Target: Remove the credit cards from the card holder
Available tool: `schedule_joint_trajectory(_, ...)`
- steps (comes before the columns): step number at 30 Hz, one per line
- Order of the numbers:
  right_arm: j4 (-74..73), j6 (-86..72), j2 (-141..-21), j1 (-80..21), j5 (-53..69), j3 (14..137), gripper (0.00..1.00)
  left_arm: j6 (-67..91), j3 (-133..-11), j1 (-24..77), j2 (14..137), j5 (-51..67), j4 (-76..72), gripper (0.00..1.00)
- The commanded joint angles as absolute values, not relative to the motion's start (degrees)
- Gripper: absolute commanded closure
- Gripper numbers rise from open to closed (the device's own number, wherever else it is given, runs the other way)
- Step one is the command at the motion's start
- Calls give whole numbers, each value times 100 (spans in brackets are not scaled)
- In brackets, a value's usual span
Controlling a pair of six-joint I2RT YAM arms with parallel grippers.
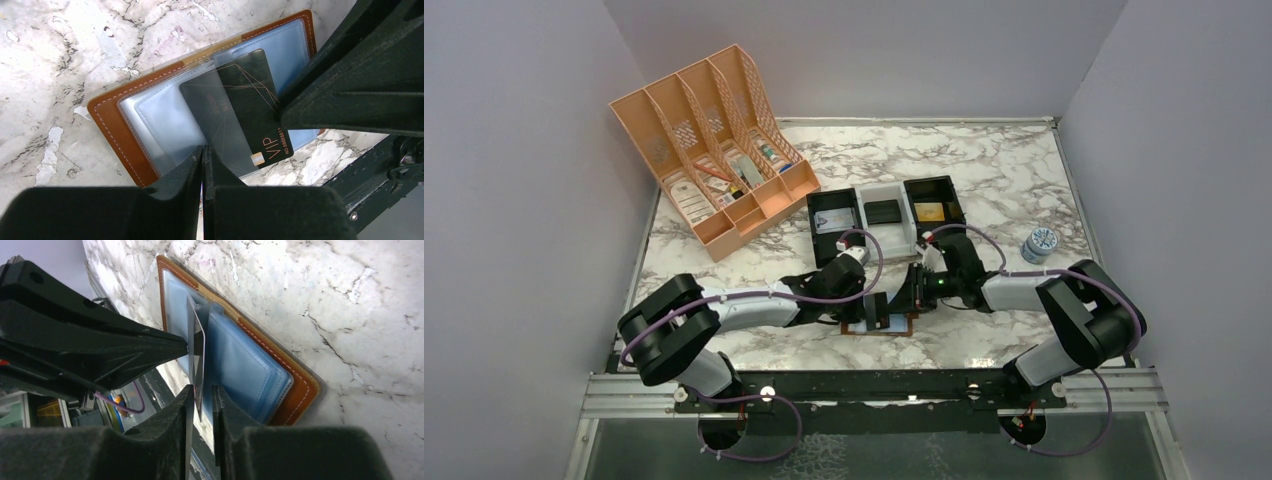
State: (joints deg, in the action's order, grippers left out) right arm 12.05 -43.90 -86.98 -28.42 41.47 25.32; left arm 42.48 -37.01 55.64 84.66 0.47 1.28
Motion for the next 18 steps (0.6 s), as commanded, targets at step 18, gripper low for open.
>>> schedule_joint_trajectory(18, 2343, -4811, -9155, -2952, 4563, 2377, 94, 4192, -3648, 5616, 8353, -266, 464, 94)
